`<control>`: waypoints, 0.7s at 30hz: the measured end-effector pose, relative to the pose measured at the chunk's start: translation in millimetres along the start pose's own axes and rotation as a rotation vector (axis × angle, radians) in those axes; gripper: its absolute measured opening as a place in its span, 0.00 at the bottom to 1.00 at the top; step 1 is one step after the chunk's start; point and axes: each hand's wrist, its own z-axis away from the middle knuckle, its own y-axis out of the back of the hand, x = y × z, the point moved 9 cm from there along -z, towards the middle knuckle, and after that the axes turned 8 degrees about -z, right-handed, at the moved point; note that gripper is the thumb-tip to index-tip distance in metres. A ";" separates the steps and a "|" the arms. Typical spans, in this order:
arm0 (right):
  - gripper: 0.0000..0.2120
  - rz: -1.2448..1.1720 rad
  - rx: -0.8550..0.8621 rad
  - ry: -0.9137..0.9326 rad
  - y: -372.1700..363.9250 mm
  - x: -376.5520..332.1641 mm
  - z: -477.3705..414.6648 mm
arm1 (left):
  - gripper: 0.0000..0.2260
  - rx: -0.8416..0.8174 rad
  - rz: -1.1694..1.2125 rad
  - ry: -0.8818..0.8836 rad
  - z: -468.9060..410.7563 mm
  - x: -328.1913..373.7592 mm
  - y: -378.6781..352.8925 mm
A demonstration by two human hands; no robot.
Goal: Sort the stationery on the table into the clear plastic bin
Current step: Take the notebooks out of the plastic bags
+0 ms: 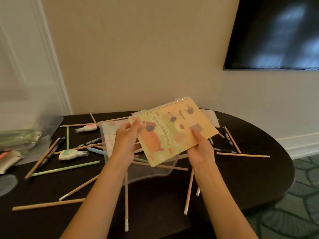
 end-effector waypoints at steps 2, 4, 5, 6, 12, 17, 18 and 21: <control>0.20 -0.065 -0.011 0.039 -7.9 14.9 7.4 | 0.04 -0.090 0.014 0.036 16.7 -12.0 -3.5; 0.20 -0.048 -0.074 0.058 -16.6 25.6 14.1 | 0.06 -0.134 0.029 0.060 30.8 -22.1 -2.6; 0.18 -0.007 -0.117 0.051 -20.4 28.6 17.4 | 0.07 -0.127 0.035 0.070 33.8 -26.0 1.5; 0.15 0.034 -0.159 0.038 -21.9 30.9 19.4 | 0.09 -0.109 0.040 0.079 33.1 -28.8 9.7; 0.15 0.397 -0.093 -0.089 9.7 16.1 27.1 | 0.10 -0.011 -0.115 0.093 13.1 -23.7 65.5; 0.14 0.823 -0.042 -0.075 15.7 25.9 30.7 | 0.16 0.039 -0.142 0.106 1.5 -23.0 78.9; 0.15 0.799 -0.023 -0.028 16.0 22.1 29.3 | 0.19 0.031 -0.145 0.098 1.1 -23.1 78.1; 0.16 0.597 0.039 0.041 20.3 11.0 27.6 | 0.15 0.050 -0.287 0.035 -3.3 -21.6 81.8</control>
